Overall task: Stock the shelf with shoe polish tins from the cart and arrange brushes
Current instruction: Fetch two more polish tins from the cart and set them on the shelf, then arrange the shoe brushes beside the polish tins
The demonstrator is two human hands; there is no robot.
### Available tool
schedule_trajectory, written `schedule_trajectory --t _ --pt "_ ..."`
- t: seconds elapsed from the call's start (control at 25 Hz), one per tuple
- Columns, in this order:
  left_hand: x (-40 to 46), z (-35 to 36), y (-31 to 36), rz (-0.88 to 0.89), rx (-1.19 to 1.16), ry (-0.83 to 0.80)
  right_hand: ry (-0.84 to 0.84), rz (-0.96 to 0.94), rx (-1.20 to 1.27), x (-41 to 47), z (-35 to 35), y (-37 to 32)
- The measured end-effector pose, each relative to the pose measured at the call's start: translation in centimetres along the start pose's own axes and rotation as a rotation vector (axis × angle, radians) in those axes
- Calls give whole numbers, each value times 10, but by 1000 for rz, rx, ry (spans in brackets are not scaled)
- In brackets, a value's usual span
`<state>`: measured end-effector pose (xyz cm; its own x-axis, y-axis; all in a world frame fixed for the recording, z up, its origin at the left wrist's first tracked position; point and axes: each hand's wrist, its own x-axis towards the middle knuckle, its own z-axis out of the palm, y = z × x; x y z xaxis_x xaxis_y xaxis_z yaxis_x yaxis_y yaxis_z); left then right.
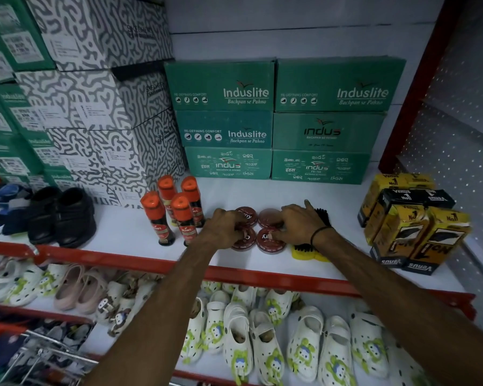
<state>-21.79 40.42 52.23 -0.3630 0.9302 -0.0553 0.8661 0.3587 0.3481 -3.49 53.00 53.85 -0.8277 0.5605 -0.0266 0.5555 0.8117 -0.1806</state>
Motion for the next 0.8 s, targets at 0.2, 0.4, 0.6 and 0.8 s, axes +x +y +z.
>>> schedule_trajectory --t 0.2,0.4,0.6,0.8 --pt "1 1 0 12 -7 1 -7 3 1 1 1 1" --pt "-3 1 1 21 -39 -13 -70 -2 55 1 -2 -1" --pt "-6 -4 37 102 -196 148 3 33 115 -21 -32 27" --pt "-12 19 91 390 46 14 -66 71 -21 -68 -33 52"
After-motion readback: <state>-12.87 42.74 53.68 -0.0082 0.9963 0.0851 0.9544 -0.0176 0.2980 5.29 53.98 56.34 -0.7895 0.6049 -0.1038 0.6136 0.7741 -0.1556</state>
